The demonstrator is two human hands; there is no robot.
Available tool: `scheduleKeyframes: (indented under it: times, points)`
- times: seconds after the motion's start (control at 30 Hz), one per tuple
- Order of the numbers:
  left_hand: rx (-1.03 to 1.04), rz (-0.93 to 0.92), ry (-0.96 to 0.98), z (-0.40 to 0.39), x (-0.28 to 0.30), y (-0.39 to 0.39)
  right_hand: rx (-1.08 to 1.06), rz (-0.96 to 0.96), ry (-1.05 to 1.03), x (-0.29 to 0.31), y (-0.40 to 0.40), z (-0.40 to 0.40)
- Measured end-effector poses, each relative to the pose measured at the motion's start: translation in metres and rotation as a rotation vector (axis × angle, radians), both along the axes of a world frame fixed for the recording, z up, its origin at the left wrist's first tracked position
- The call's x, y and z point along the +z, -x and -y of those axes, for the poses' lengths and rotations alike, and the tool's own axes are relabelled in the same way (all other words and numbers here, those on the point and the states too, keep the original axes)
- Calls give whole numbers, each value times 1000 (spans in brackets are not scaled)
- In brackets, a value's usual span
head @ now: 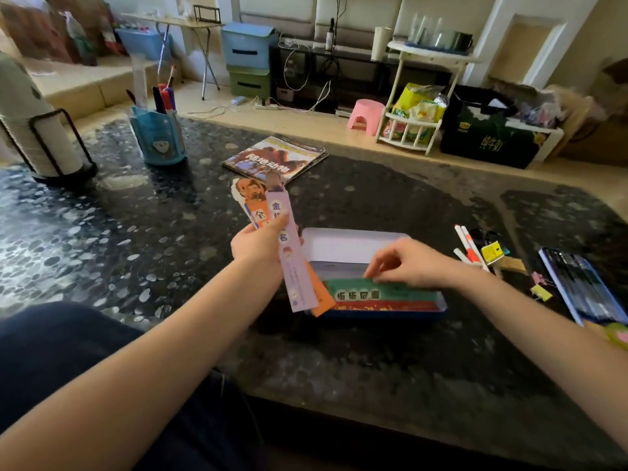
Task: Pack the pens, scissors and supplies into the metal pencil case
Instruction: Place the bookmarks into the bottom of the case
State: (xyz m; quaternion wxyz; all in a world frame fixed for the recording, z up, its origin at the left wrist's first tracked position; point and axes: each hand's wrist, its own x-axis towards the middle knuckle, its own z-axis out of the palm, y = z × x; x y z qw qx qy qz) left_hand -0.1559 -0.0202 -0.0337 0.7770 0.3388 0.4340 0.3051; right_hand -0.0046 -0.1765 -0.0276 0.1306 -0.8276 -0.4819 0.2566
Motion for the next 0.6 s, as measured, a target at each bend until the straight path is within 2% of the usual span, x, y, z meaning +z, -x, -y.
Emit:
scheduleKeyframes:
  times: [0.27,0.4,0.5,0.6]
  points:
    - [-73,-59,-1,8,1,1,102,134,17,-22,15,-4]
    - [-85,-73,40,6,1,0,151,0,-42,-22,29,11]
    - [-85,-67,52,7,4,-1,337,86,-4,-33,43,25]
    - [-96,-77,72,7,5,0,339,207,-19,-40,45,36]
